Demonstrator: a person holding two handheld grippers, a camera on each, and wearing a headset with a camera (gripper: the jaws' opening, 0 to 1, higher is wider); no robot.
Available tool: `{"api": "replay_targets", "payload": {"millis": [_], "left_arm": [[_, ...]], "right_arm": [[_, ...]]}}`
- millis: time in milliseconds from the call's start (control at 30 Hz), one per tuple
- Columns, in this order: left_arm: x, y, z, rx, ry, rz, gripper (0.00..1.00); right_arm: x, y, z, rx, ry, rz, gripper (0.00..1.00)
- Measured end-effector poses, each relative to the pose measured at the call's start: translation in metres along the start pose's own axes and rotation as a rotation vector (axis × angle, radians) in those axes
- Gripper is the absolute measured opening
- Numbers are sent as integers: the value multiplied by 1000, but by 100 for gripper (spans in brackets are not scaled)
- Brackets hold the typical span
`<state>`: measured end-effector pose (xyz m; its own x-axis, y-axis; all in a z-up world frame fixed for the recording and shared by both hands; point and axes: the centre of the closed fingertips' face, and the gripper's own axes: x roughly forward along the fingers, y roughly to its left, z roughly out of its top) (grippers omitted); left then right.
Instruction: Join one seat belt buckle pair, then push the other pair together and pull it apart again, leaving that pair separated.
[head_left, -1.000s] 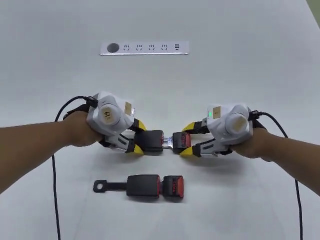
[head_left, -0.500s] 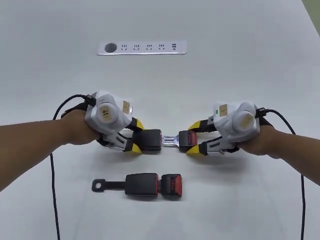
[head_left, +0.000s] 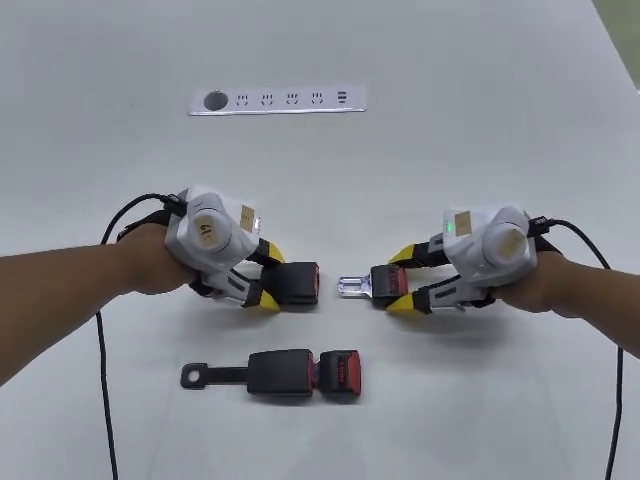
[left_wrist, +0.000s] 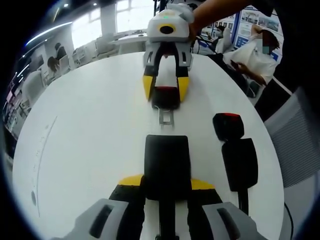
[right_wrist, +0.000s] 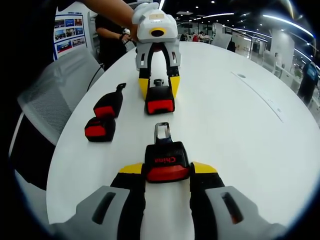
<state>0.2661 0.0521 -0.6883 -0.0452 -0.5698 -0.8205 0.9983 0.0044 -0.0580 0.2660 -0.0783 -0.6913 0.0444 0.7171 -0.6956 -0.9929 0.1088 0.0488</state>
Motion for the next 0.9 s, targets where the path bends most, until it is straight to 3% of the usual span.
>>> {"api": "replay_targets", "payload": {"millis": [467,900], "left_arm": [[0,1,0,-4,5,3,32],[0,-1,1,-3,13,4,33]], "right_arm": [[-21,3,-17,5,20,-6,32],[-30,6,-18,9,29,-8,32]]}}
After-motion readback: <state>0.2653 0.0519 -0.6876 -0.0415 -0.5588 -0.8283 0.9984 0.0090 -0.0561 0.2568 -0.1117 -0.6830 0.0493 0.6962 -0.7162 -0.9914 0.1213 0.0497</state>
